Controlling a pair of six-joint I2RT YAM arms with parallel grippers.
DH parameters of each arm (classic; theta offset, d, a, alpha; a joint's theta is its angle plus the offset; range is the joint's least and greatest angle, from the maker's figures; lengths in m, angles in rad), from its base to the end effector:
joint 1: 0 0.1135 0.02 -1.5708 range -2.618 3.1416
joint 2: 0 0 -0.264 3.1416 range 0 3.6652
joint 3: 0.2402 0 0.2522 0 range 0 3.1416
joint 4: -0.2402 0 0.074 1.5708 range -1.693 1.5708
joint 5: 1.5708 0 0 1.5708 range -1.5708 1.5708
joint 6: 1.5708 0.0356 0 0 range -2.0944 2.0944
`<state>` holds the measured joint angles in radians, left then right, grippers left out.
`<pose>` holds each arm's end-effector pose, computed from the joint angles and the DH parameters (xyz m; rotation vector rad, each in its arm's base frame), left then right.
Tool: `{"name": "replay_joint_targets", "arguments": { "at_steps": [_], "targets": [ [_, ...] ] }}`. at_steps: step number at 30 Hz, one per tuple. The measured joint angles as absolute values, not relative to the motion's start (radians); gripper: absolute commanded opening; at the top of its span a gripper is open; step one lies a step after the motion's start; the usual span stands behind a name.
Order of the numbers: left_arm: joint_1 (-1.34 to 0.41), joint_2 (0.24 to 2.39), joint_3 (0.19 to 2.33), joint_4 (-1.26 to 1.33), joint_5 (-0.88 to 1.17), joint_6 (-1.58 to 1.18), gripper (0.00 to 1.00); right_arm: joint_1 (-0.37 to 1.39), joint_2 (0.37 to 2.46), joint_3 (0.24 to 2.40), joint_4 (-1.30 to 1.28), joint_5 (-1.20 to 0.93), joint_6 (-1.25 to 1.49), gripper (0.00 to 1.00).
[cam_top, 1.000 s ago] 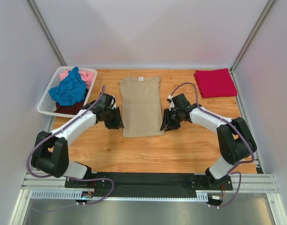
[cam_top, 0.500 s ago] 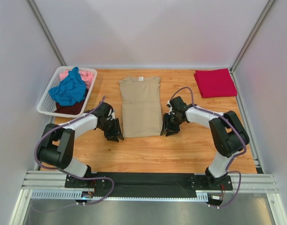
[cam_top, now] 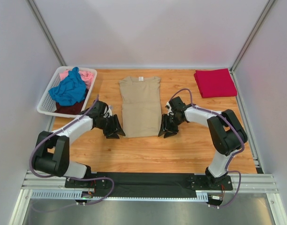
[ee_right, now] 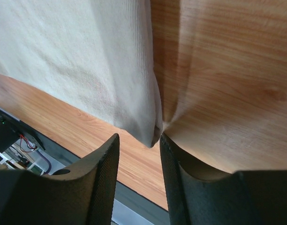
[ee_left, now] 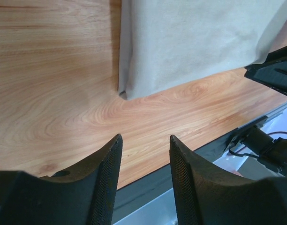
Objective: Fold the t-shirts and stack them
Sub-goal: Fold the tshirt
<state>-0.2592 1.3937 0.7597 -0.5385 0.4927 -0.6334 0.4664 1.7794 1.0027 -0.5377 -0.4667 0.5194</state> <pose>0.2347 -0.0797 0.1795 -0.3894 2.8376 -0.8980 0.2771 0.1574 0.1405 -0.0125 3.0307 0.8191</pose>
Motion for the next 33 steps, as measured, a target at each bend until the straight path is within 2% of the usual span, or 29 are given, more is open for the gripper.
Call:
{"name": "replay_joint_targets", "arguments": {
  "at_steps": [12,23,33],
  "targets": [
    [-0.259,1.535,0.721,-0.501,0.516,-0.634,0.52,0.443,1.779,1.012,-0.577,-0.456,0.506,0.43],
    [-0.257,1.587,0.717,-0.434,0.595,-0.675,0.51,0.395,1.79,1.015,-0.566,-0.481,0.48,0.4],
    [-0.257,1.586,0.721,-0.435,0.573,-0.722,0.52,0.395,1.814,1.02,-0.523,-0.535,0.493,0.39]
  ]
}}
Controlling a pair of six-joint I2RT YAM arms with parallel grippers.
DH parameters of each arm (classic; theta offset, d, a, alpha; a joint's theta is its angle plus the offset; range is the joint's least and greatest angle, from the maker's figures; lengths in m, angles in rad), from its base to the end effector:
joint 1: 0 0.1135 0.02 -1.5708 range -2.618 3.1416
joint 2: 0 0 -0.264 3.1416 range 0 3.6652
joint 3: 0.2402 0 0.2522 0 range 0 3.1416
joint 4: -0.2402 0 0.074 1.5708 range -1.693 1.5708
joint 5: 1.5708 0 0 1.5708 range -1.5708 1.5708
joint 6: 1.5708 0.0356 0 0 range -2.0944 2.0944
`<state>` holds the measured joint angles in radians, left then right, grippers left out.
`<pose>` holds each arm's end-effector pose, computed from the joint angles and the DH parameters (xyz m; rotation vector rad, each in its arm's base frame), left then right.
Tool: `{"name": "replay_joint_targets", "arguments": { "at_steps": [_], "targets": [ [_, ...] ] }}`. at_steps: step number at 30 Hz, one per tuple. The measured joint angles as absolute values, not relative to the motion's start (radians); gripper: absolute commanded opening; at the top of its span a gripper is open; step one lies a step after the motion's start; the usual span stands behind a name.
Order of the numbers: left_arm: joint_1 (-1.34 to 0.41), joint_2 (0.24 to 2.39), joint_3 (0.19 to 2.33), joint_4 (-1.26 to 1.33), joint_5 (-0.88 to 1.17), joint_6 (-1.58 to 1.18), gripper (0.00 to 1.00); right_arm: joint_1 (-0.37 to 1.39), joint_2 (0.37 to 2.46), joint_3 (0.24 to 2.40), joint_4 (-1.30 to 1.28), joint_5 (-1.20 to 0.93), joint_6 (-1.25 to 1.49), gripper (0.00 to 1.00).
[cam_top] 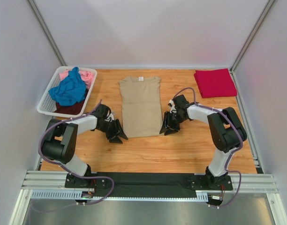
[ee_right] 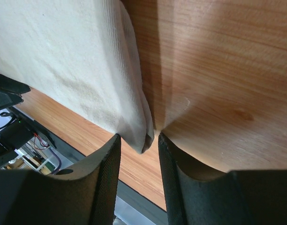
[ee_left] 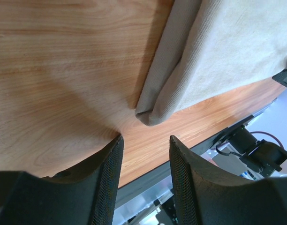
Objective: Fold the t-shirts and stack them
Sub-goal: Fold the tshirt
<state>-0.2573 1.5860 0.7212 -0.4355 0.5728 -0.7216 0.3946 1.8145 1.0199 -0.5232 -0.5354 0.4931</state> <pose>0.2430 -0.0839 0.1299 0.5643 -2.9014 0.9566 0.2924 0.1414 0.1356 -0.0432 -3.0017 -0.9070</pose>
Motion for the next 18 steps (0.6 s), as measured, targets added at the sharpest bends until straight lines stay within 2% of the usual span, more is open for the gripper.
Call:
{"name": "replay_joint_targets", "arguments": {
  "at_steps": [18],
  "targets": [
    [-0.245,1.636,0.769,-0.448,0.568,-0.752,0.48,0.389,1.825,1.02,-0.514,-0.542,0.493,0.34]
  ]
}}
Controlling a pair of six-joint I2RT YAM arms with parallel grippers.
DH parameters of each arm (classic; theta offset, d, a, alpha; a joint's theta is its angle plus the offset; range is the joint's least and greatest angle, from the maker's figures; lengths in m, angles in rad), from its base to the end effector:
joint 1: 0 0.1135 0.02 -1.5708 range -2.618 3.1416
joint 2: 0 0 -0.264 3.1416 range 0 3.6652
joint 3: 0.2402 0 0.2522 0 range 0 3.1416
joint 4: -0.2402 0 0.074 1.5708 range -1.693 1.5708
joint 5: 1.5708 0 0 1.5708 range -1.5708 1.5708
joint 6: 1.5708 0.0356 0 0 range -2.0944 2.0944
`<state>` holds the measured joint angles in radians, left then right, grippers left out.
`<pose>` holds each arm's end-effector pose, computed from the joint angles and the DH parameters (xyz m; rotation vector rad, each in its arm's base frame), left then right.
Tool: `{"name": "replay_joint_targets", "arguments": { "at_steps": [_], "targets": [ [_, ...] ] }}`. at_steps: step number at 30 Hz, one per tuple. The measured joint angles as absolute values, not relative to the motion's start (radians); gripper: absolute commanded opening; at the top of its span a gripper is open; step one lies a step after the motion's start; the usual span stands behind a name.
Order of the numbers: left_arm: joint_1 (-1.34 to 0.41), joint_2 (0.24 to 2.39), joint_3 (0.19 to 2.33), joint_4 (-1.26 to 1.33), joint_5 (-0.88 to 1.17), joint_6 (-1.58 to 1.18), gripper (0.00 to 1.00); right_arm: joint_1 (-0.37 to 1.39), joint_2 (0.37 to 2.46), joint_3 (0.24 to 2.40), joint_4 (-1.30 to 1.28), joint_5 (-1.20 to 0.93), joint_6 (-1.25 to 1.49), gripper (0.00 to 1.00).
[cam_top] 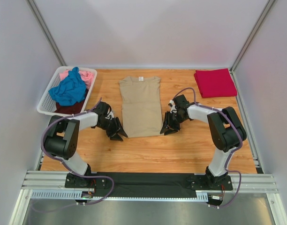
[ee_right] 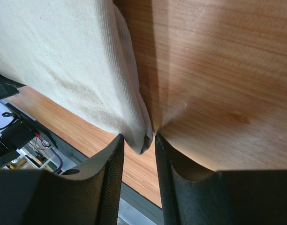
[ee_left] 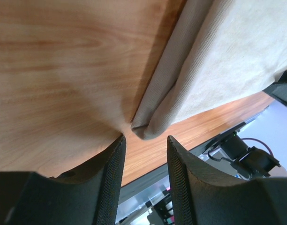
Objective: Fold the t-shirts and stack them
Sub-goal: Fold the tshirt
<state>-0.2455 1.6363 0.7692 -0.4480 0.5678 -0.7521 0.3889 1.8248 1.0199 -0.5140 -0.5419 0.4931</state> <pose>0.2551 -0.0837 0.1284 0.6308 -2.8775 0.9353 0.2942 0.1404 0.1329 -0.0508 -2.9970 -0.9144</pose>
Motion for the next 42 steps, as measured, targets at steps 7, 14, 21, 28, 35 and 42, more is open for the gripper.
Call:
{"name": "replay_joint_targets", "arguments": {
  "at_steps": [7,14,21,28,35,42],
  "targets": [
    [-0.238,1.678,0.805,-0.451,0.563,-0.754,0.34,0.389,1.826,1.02,-0.513,-0.543,0.492,0.3],
    [-0.235,1.692,0.805,-0.448,0.556,-0.752,0.0,0.389,1.84,1.02,-0.513,-0.541,0.482,0.0],
    [-0.235,1.666,0.791,-0.484,0.556,-0.743,0.0,0.39,1.805,0.974,-0.511,-0.543,0.488,0.0],
    [-0.266,1.599,0.712,-0.549,0.588,-0.727,0.0,0.435,1.678,0.838,-0.52,-0.538,0.529,0.0],
    [-0.334,1.426,0.639,-0.64,0.601,-0.724,0.0,0.532,1.496,0.76,-0.558,-0.5,0.603,0.0],
    [-0.383,1.253,0.599,-0.743,0.594,-0.74,0.0,0.623,1.345,0.703,-0.617,-0.444,0.685,0.0]
  ]
}}
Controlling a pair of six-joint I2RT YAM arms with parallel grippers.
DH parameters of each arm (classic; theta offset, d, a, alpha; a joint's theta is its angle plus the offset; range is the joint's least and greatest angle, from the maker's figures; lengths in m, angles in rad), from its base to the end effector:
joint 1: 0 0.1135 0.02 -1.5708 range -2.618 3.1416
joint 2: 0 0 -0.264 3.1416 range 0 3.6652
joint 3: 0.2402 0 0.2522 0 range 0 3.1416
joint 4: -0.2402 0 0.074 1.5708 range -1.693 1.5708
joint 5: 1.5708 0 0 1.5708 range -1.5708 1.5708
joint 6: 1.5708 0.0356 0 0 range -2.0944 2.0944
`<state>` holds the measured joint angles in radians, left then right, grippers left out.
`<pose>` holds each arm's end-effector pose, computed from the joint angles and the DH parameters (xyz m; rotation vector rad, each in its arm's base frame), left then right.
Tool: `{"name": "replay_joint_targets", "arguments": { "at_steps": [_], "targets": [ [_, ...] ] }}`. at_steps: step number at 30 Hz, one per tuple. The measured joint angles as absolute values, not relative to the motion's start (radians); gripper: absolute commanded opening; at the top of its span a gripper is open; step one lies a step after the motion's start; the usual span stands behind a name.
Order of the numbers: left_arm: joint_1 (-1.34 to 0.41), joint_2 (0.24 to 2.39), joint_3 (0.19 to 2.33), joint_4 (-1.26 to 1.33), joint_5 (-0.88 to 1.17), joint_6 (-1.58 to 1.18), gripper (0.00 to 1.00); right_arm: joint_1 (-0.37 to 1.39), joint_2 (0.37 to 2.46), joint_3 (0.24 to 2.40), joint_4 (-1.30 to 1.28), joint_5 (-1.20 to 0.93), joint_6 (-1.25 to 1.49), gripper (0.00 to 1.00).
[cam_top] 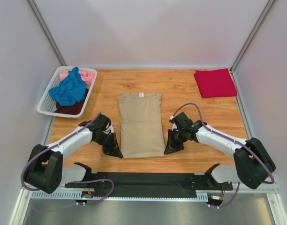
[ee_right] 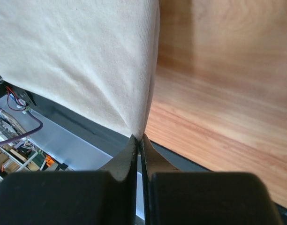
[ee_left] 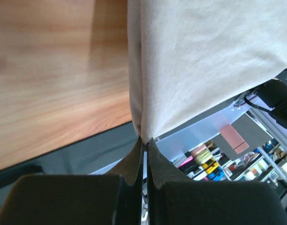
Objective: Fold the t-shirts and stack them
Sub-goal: Fold the tshirt
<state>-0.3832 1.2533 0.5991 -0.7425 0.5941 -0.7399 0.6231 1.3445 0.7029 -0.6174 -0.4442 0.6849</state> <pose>0.1654 -0.0882 0.1609 0.4293 -2.8093 0.8681 0.1742 0.1440 0.1712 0.0137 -3.0059 -0.8256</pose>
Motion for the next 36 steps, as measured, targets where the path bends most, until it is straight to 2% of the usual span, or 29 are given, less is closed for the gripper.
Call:
{"name": "replay_joint_targets", "arguments": {
  "at_steps": [16,24,36],
  "targets": [
    [-0.44,1.042,0.557,-0.842,0.594,-0.791,0.0,0.674,1.157,0.653,-0.699,-0.414,0.793,0.0],
    [-0.456,0.984,0.567,-0.885,0.577,-0.803,0.0,0.692,1.129,0.661,-0.736,-0.4,0.826,0.0],
    [-0.458,1.027,0.783,-0.983,0.484,-0.833,0.0,0.693,1.19,0.902,-0.868,-0.337,0.816,0.0]
  ]
}}
